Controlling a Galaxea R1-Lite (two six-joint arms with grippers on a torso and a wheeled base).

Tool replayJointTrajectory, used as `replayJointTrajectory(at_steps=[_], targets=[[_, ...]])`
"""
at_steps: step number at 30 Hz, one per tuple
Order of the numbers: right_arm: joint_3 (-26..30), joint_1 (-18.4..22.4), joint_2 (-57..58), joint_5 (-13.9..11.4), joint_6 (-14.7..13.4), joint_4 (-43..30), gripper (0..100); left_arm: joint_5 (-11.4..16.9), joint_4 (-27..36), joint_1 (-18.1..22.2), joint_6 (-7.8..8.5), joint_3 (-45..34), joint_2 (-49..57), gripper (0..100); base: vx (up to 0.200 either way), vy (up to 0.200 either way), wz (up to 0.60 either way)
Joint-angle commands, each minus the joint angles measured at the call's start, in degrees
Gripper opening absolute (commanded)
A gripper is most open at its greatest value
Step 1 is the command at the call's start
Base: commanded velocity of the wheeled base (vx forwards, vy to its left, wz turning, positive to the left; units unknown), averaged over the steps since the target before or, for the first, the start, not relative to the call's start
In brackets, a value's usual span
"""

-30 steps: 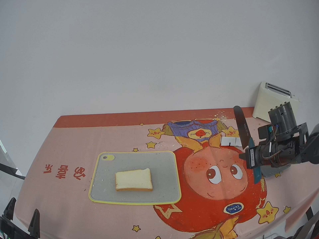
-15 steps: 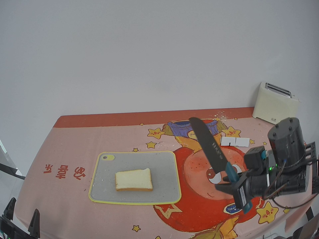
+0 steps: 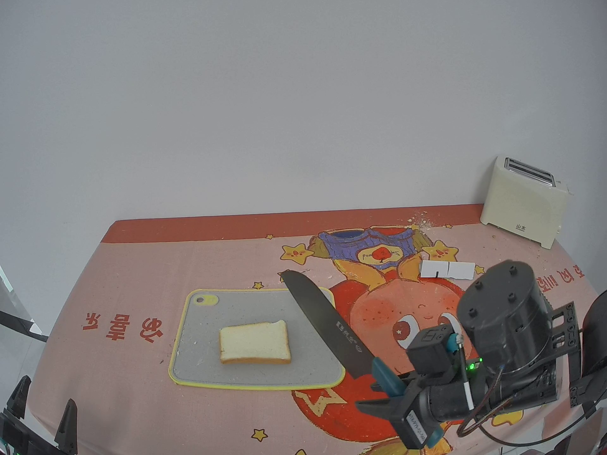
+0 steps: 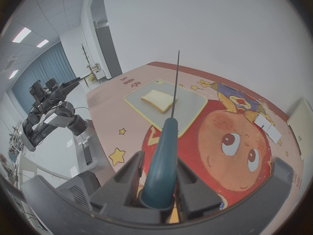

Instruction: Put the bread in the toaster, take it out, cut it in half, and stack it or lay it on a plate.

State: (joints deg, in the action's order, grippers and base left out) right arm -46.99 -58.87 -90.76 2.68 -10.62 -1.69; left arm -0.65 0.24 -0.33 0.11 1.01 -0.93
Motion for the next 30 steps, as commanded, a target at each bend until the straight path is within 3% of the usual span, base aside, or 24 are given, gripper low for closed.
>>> replayJointTrajectory(at_steps=[1, 4, 6, 8, 15, 21, 24, 30], targets=[[-4.77, -2.74, -2.14, -0.13, -2.04, -4.90, 0, 1.44, -0.07, -0.02, 0.77, -1.01, 0.49, 100, 0.000, 0.000, 0.00], [-8.29, -2.83, -3.81, -0.22, -3.88, -9.91, 0, 1.96, -2.53, -0.02, 0.68, -0.92, 0.49, 100, 0.000, 0.000, 0.00], [-9.78, -2.74, -4.87, -0.13, -4.15, -11.66, 0, 2.23, -10.53, -0.11, 0.33, 2.86, 0.93, 100, 0.000, 0.000, 0.00], [-11.01, -2.48, -6.01, -0.13, -4.06, -11.84, 0, 4.34, -16.15, -0.46, 0.77, 8.39, -0.57, 100, 0.000, 0.000, 0.00], [-14.35, -3.01, -8.47, -1.01, -4.32, -12.46, 0, 11.28, -15.71, -2.13, 0.42, 12.87, -6.19, 100, 0.000, 0.000, 0.00], [-15.76, -5.29, -10.75, -0.31, -10.04, -12.54, 0, 13.13, -14.04, -4.50, 0.51, 20.61, -20.08, 100, 0.000, 0.000, 0.00], [-16.46, -5.38, -10.40, -0.22, -10.30, -13.77, 0, 15.15, -14.57, -6.44, 0.68, 24.12, -27.46, 100, 0.000, 0.000, 0.00], [-24.90, -5.38, -10.49, -0.92, -10.30, -24.85, 0, 22.44, -14.66, -10.13, 1.03, 32.65, -45.04, 100, 0.000, 0.000, 0.00]])
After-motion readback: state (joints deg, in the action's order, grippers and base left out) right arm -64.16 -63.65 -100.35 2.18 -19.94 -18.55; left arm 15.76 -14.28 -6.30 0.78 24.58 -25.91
